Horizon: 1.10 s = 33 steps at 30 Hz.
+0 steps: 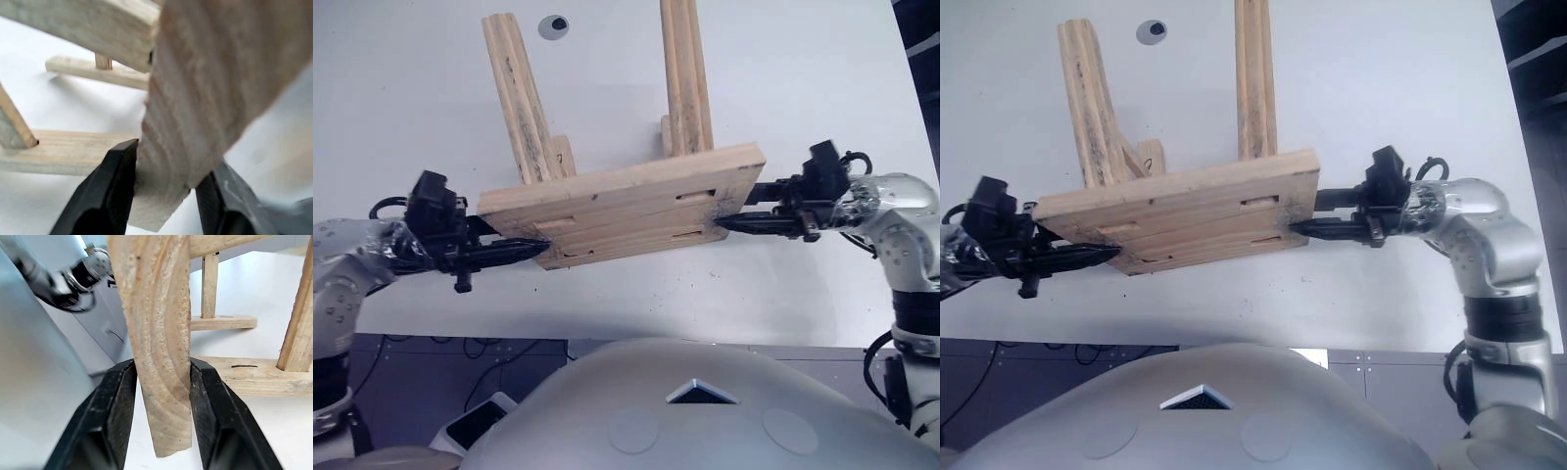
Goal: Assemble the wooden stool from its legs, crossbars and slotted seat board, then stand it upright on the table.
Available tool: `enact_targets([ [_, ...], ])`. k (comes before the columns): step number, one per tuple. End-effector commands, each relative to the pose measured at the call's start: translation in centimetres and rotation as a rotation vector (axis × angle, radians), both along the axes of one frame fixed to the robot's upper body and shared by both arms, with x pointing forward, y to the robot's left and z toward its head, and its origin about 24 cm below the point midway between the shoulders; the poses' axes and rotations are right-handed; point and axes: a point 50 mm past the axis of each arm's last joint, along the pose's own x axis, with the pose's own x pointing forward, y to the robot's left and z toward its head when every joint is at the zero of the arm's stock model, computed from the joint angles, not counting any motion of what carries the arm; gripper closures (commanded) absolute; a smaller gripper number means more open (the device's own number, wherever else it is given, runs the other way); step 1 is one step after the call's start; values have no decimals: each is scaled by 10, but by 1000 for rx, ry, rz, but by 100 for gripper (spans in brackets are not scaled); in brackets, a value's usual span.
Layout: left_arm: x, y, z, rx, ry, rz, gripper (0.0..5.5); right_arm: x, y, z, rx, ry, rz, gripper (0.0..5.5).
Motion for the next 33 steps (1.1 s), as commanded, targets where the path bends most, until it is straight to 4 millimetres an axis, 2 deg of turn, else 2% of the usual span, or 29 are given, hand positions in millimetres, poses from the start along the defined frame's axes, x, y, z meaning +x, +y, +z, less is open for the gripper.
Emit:
enact_targets([
  [1,10,-8,50,-137,231,-96,399,13,-6,44,-75,195,-56,399],
  [6,48,0,97,-204,483,-186,401,45,-21,99,-172,522,-20,410],
  [10,93,-5,112,-275,501,-140,408,66,-23,120,-220,610,-39,416],
  [13,120,-6,99,-280,594,-38,416,90,-19,106,-250,714,-79,416],
  [15,130,-9,91,-293,642,-6,417,104,-17,96,-263,732,-91,416],
  [19,152,-21,63,-299,723,59,418,128,-17,71,-306,705,-178,412],
  [22,167,-26,43,-265,681,128,422,140,-20,61,-366,611,-232,408],
  [23,173,-28,40,-247,643,164,422,142,-21,60,-371,589,-262,408],
  [24,177,-27,37,-209,594,182,386,145,-21,62,-363,564,-299,370],
  [28,187,-13,38,-127,446,274,313,154,-23,72,-353,474,-387,287],
  [31,190,-2,47,-143,389,350,263,160,-29,81,-328,385,-467,234],
  [33,188,8,56,-199,363,369,228,162,-34,90,-249,351,-507,195],
])
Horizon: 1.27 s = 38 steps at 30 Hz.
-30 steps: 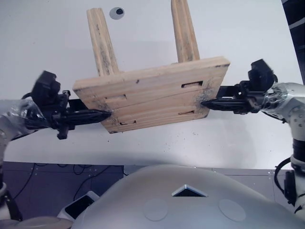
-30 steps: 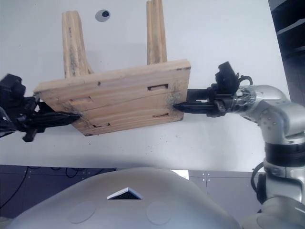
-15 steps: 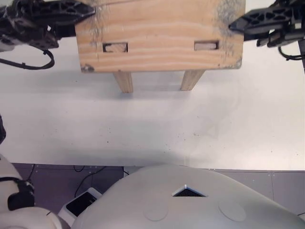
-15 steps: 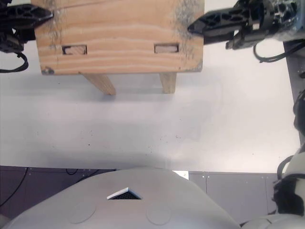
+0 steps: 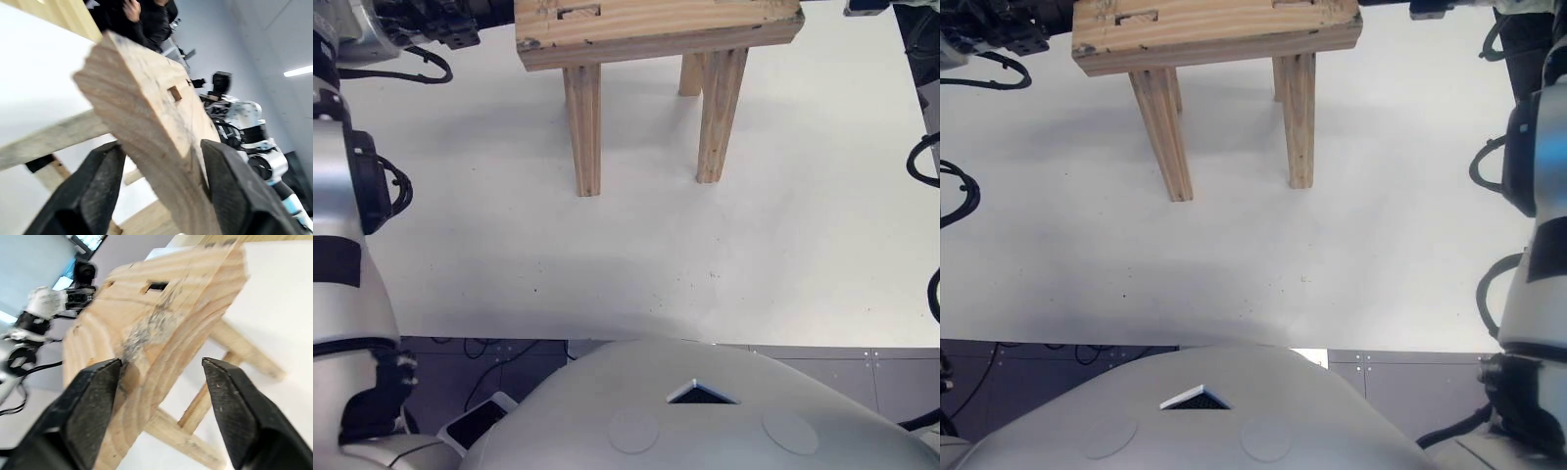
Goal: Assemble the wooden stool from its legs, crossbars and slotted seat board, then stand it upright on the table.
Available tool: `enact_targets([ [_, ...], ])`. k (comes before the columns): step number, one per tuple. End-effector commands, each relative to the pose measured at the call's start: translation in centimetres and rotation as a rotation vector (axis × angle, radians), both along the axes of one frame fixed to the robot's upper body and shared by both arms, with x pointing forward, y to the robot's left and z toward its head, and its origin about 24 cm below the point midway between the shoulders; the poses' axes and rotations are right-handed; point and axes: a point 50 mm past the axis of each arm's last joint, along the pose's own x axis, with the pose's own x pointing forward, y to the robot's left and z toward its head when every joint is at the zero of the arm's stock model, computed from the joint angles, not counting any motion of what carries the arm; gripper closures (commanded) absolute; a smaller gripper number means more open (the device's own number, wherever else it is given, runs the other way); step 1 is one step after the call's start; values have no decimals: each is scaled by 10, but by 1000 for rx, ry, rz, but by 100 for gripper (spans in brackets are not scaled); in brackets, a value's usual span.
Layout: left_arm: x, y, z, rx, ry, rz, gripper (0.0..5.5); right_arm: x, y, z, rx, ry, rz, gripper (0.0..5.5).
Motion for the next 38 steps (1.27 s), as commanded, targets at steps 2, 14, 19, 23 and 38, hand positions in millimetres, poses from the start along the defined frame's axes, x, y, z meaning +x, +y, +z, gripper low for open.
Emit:
enact_targets([
  [2,-5,24,14,-81,-58,100,198,3,-16,1,106,-48,-171,159],
  [14,-33,79,-124,224,-498,1215,153,-28,-65,-146,512,-465,-1035,108],
  [19,-21,65,-107,456,-633,1247,153,-32,-28,-166,396,-564,-1196,108],
  [23,-17,58,-105,557,-688,1229,153,-33,0,-167,385,-602,-1172,108],
  [38,-16,59,-117,698,-630,1241,153,-49,52,-197,-76,-723,-919,108],
])
